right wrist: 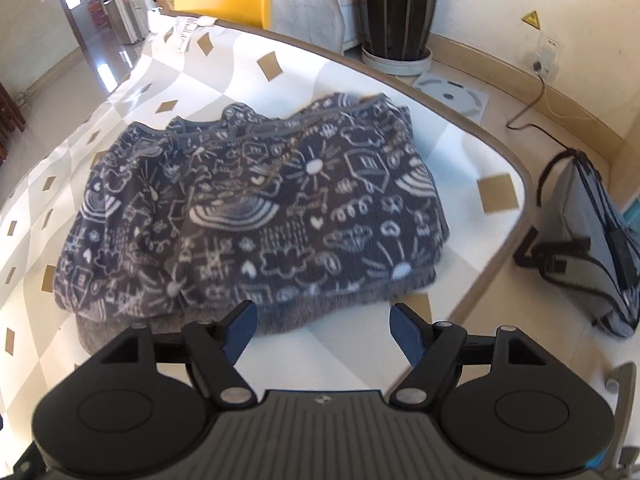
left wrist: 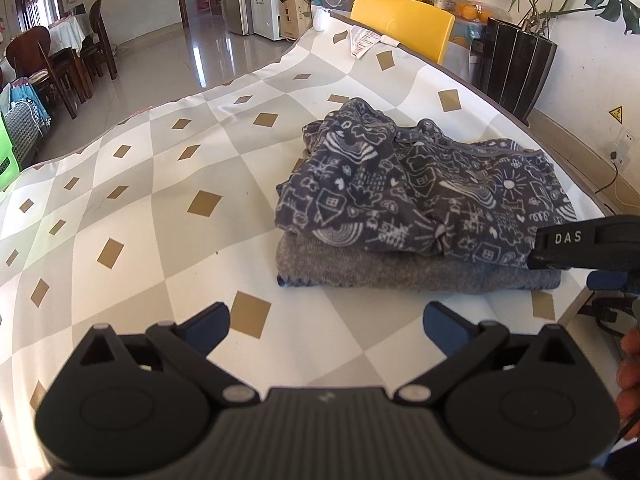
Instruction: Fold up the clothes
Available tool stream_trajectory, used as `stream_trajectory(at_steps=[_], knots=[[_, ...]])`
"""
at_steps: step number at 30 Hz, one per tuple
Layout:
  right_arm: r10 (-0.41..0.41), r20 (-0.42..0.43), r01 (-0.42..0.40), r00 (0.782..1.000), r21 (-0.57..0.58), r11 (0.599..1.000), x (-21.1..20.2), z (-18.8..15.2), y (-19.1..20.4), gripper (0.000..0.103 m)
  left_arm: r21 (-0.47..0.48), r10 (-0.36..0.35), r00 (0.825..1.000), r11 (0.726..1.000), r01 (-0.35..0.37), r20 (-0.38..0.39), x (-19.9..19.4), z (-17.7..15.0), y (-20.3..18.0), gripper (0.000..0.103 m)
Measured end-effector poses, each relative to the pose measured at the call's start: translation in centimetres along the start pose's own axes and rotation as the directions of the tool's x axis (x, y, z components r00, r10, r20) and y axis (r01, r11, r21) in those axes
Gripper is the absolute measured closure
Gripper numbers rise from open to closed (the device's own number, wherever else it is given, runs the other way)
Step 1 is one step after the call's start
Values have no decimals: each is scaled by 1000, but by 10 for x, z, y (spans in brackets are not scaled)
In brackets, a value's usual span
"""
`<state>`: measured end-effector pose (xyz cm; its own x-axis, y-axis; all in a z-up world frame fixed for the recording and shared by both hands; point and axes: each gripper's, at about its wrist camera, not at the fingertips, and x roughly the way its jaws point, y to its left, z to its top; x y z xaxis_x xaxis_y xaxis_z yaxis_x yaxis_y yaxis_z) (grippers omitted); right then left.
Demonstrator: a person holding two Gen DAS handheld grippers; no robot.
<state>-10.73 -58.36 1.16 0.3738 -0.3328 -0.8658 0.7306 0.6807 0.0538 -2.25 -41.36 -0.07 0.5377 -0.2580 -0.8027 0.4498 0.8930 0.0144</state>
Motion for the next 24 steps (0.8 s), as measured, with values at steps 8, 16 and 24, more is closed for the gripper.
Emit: stream_trajectory(at_steps=[8, 16, 24], knots=[[-21, 11, 22, 1000, -13, 1000, -13, -27, -6, 30, -5, 6, 999, 1000, -7, -32, -14, -24, 3, 0], [-37, 1, 37, 999, -65, 997, -19, -49, -1, 30, 49, 17, 999, 999, -15, -39, -26, -43, 0, 0], [-36, -58, 34, 998, -24, 999, -14, -63, -12, 30, 76, 32, 998, 997, -28, -53, -32, -52, -5, 0]])
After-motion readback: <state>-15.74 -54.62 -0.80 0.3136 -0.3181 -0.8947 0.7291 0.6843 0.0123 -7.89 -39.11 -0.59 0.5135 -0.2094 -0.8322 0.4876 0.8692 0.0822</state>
